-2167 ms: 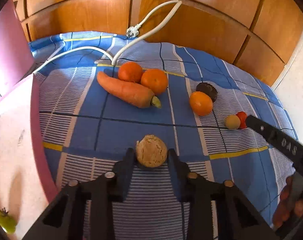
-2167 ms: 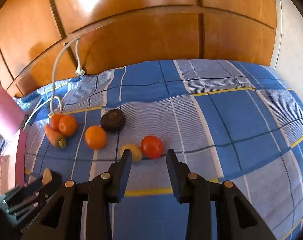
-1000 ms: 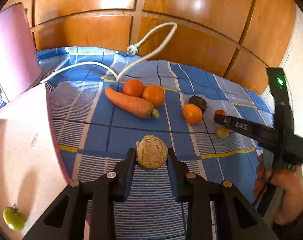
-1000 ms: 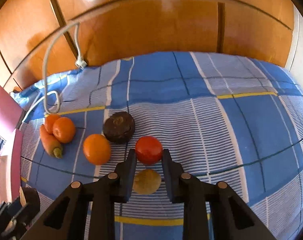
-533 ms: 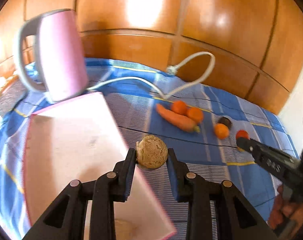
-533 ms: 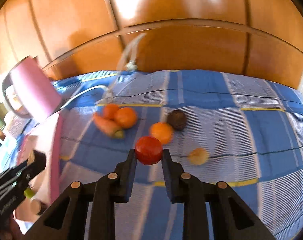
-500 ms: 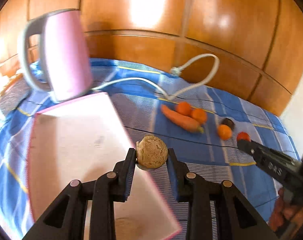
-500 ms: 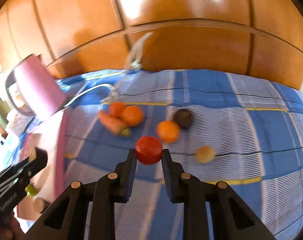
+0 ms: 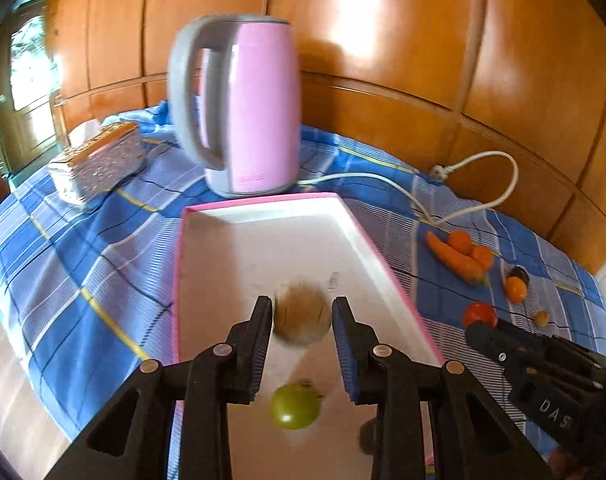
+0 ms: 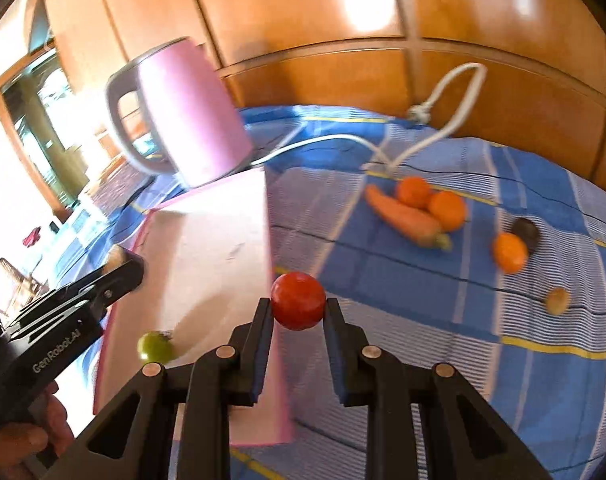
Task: Organize fruits
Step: 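Carry the eggplant slice into the tray and open the left tool while the right grasps the red tomato, then lower the red tomato into the tray and open the right tool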
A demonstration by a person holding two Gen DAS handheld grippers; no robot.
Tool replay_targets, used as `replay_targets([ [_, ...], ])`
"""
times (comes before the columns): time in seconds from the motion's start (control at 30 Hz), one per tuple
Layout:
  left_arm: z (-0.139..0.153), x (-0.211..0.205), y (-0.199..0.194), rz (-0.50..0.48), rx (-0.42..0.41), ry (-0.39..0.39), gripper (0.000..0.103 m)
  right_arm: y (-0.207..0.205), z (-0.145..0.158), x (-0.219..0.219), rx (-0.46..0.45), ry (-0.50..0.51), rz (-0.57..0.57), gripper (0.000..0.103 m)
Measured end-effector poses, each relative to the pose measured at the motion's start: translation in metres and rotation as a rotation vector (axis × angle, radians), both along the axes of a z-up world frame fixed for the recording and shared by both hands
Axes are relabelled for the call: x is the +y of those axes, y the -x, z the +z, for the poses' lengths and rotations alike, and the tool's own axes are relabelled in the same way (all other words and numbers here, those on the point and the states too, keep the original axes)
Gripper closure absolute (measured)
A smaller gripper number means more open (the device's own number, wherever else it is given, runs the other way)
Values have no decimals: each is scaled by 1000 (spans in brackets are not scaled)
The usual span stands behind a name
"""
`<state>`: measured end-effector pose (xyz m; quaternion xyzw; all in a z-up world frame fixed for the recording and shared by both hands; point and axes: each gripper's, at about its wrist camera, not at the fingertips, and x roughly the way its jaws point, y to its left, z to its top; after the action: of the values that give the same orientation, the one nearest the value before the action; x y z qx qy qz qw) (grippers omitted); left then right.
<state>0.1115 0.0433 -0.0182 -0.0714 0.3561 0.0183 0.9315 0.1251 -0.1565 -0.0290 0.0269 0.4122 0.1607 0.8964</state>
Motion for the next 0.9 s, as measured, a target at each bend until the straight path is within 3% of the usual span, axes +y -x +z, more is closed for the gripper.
replay_targets([
  [0.17,2,13,6,33,-13,7,70,-2,-3,26,11,13,50,77],
  [0.23,3,17,9,43,-19,13,63,-3,-4,35,16,20,67,77],
  [0.47,12,31,23,73,-54,18,61,1,-7,56,20,43,109,76],
  [0.9,27,37,39,82,-102,16,59,15,0,58,-8,54,90,75],
])
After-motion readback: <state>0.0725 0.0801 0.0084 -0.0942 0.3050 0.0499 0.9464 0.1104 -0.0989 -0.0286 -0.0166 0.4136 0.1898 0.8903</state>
